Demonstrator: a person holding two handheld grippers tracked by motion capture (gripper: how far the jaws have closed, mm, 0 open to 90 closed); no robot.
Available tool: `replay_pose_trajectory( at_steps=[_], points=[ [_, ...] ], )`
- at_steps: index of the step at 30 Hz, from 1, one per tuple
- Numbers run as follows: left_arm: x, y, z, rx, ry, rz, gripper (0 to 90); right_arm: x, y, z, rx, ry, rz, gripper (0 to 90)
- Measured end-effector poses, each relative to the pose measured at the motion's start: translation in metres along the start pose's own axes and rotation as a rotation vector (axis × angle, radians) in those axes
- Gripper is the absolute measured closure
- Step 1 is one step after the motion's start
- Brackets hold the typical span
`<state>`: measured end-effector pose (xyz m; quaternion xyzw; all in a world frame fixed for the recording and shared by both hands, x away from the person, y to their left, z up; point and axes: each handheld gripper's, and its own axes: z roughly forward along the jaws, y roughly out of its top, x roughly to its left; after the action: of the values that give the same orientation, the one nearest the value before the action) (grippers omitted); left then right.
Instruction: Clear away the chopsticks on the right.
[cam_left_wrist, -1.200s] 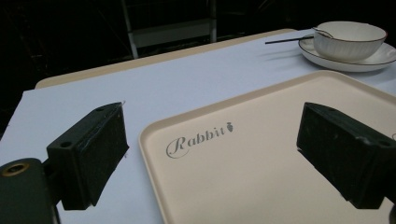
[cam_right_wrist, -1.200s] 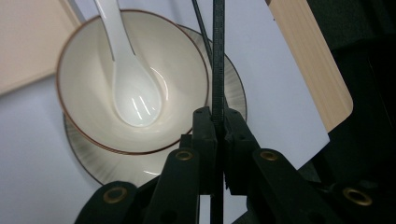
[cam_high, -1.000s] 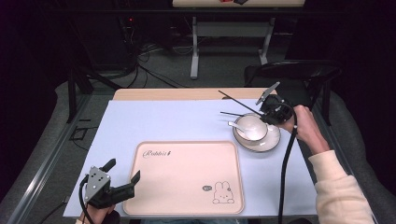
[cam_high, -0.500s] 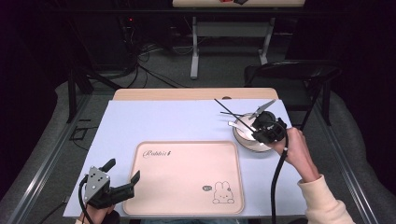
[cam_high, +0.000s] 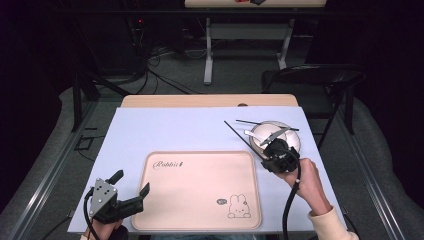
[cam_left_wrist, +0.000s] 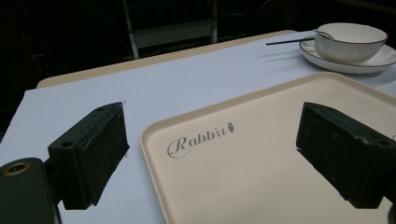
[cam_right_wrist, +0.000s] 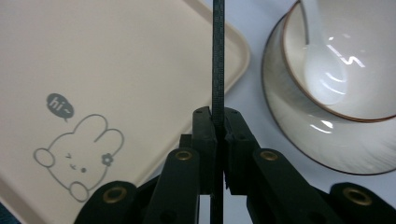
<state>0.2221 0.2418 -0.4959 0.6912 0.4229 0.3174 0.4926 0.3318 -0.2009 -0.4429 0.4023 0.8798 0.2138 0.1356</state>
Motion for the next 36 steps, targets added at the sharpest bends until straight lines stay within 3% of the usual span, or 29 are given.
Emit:
replay_pose_trajectory(
  at_steps=[11,16,22,36],
  points=[
    [0.000,0.000,-0.001,-0.008,0.000,0.007,8.8,0.032,-0.023,0.026,0.027,0.051,0.035,84.8],
    [-0.003,0.001,0.000,0.005,-0.002,0.026,8.8,0.041,-0.032,0.043,0.060,0.102,0.086,84.8],
    [-0.002,0.000,0.000,-0.002,0.002,0.018,8.8,0.050,-0.033,0.056,0.095,0.118,0.133,84.8],
    [-0.003,0.001,0.001,0.011,0.000,0.028,8.9,0.062,-0.026,0.073,0.167,0.121,0.106,84.7]
  ],
)
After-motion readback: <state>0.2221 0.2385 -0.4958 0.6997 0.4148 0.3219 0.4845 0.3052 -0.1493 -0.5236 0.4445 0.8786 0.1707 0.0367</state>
